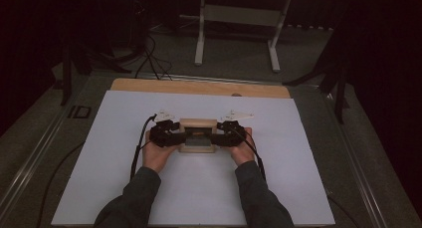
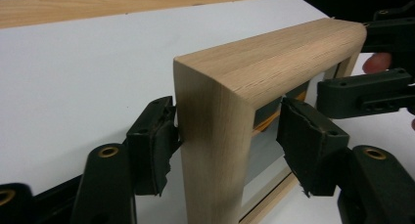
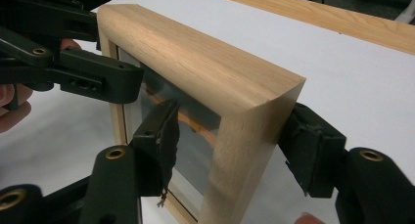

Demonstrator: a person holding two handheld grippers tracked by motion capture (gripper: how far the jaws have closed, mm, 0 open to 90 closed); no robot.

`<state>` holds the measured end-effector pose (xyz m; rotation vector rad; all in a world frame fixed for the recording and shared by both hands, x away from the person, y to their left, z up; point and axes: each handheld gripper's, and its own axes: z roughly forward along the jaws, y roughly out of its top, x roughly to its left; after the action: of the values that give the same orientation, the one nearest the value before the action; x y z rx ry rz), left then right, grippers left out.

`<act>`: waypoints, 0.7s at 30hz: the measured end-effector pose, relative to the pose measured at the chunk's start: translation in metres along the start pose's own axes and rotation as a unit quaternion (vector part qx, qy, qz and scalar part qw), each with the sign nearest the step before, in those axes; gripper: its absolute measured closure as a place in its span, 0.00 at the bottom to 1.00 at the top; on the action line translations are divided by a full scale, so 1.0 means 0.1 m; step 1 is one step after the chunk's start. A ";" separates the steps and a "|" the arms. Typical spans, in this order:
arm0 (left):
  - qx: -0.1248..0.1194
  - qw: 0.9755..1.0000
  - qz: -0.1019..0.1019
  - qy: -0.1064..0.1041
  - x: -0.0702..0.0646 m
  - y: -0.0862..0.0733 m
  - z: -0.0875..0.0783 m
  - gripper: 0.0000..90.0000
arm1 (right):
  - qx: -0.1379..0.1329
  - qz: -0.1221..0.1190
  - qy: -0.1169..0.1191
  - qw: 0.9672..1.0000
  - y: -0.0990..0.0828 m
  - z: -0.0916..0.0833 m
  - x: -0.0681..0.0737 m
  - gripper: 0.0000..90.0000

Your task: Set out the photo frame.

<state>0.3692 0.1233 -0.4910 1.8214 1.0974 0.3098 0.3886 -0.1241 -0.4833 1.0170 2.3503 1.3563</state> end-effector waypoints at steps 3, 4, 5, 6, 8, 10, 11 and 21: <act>-0.001 1.000 -0.002 0.000 0.00 0.00 0.00 0.42 | 0.001 0.000 0.000 1.000 0.00 0.00 0.00 0.43; -0.001 1.000 -0.002 0.001 0.00 0.00 -0.01 0.41 | 0.002 0.001 0.000 1.000 0.00 0.00 0.00 0.42; -0.001 1.000 -0.003 0.001 0.00 0.00 -0.01 0.41 | 0.002 0.002 -0.001 1.000 0.00 0.00 -0.01 0.41; -0.001 1.000 -0.004 0.001 0.00 0.00 -0.01 0.41 | 0.002 0.003 -0.002 1.000 0.00 0.00 -0.01 0.40; 0.000 1.000 -0.003 0.003 0.00 0.00 -0.02 0.40 | 0.001 0.003 -0.004 1.000 0.00 -0.01 -0.01 0.39; 0.001 1.000 -0.003 0.003 0.01 0.01 -0.03 0.40 | 0.001 0.005 -0.004 1.000 0.00 -0.02 -0.02 0.38; 0.002 1.000 -0.002 0.003 0.01 0.01 -0.04 0.40 | 0.001 0.004 -0.005 1.000 0.00 -0.03 -0.02 0.38; 0.004 1.000 0.000 0.013 0.01 0.02 -0.21 0.40 | 0.002 -0.005 -0.006 1.000 0.03 -0.16 0.00 0.35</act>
<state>0.3580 0.1359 -0.4789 1.8294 1.1181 0.3315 0.3816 -0.1337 -0.4728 1.0092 2.3472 1.3400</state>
